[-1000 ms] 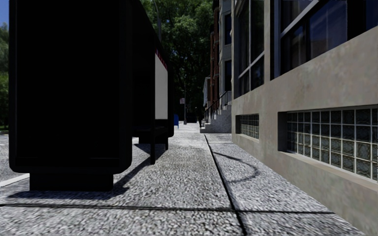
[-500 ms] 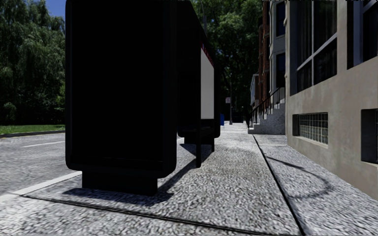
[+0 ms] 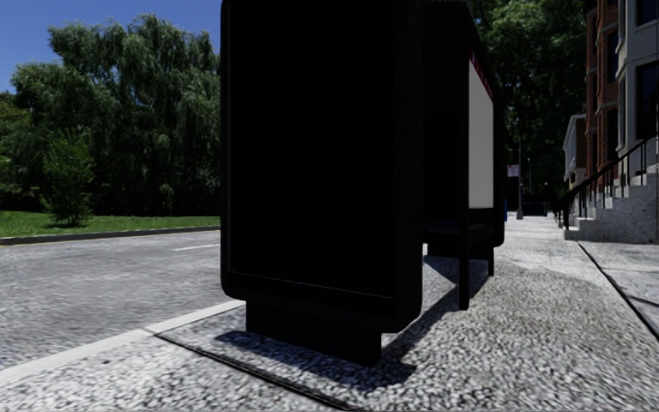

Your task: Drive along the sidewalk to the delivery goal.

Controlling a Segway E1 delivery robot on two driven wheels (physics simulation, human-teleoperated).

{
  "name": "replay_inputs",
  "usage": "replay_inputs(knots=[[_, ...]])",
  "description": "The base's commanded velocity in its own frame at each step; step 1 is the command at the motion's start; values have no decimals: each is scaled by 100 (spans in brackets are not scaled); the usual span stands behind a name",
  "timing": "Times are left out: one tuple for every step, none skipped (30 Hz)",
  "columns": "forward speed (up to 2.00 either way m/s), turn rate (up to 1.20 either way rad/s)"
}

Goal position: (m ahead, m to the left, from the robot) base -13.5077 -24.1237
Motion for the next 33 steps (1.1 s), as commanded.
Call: replay_inputs(knots=[[78, 71], [78, 71], [78, 71], [79, 71], [79, 71], [79, 71], [79, 71], [79, 71], [79, 71], [79, 71], [80, 71], [82, 71], [87, 71], [87, 71], [91, 71], [91, 71], [92, 71], [92, 71], [92, 71], [92, 71], [92, 71], [92, 71], [92, 71], [92, 72], [92, 76], [92, 76], [92, 78], [92, 80], [92, 80], [92, 80], [92, 80], [92, 80], [93, 80]])
